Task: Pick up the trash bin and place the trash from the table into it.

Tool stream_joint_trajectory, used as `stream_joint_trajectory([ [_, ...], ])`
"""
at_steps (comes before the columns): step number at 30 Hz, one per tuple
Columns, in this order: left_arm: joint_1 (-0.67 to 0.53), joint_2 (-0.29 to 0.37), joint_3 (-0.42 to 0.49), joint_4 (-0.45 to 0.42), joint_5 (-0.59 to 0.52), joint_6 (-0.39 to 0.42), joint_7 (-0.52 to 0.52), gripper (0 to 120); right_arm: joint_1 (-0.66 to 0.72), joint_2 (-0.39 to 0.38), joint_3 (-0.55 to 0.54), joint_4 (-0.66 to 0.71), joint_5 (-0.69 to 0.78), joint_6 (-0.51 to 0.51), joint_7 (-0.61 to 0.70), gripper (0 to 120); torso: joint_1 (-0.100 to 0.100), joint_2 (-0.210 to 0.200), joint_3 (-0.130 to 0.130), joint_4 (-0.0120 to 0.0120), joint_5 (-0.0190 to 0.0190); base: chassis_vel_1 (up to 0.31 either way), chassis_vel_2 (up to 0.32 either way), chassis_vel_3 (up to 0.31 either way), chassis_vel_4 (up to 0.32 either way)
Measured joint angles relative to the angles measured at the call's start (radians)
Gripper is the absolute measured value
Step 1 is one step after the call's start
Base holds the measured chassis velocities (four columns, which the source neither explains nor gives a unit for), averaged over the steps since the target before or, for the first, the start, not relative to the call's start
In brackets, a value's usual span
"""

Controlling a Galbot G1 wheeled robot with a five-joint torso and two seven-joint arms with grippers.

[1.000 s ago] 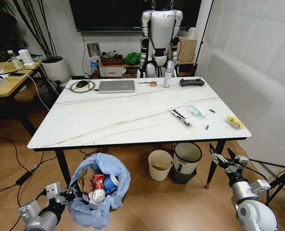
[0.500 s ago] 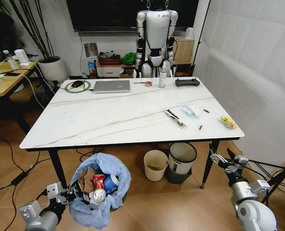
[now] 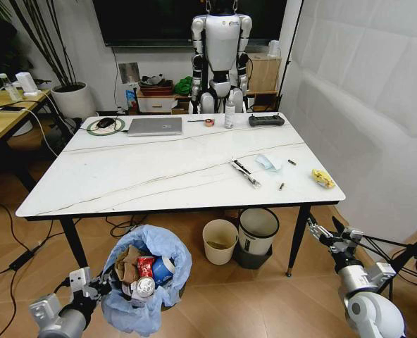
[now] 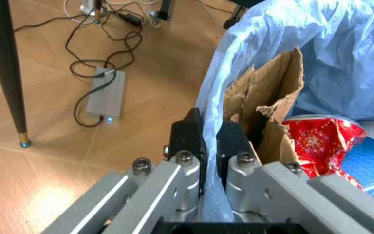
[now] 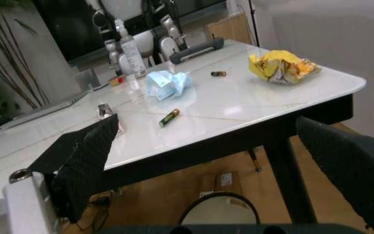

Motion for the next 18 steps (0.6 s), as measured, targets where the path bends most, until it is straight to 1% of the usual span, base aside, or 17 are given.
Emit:
stream_joint_trajectory([
  [18,0.003,0.001,0.004,-0.008,0.004,0.002,-0.001,0,-0.002,-0.002,-0.002,0.0,0.0,0.008,-0.007,100,0.0,0.0,0.0,-0.0001,0.0,-0.078,-0.073,0.069,0.067],
])
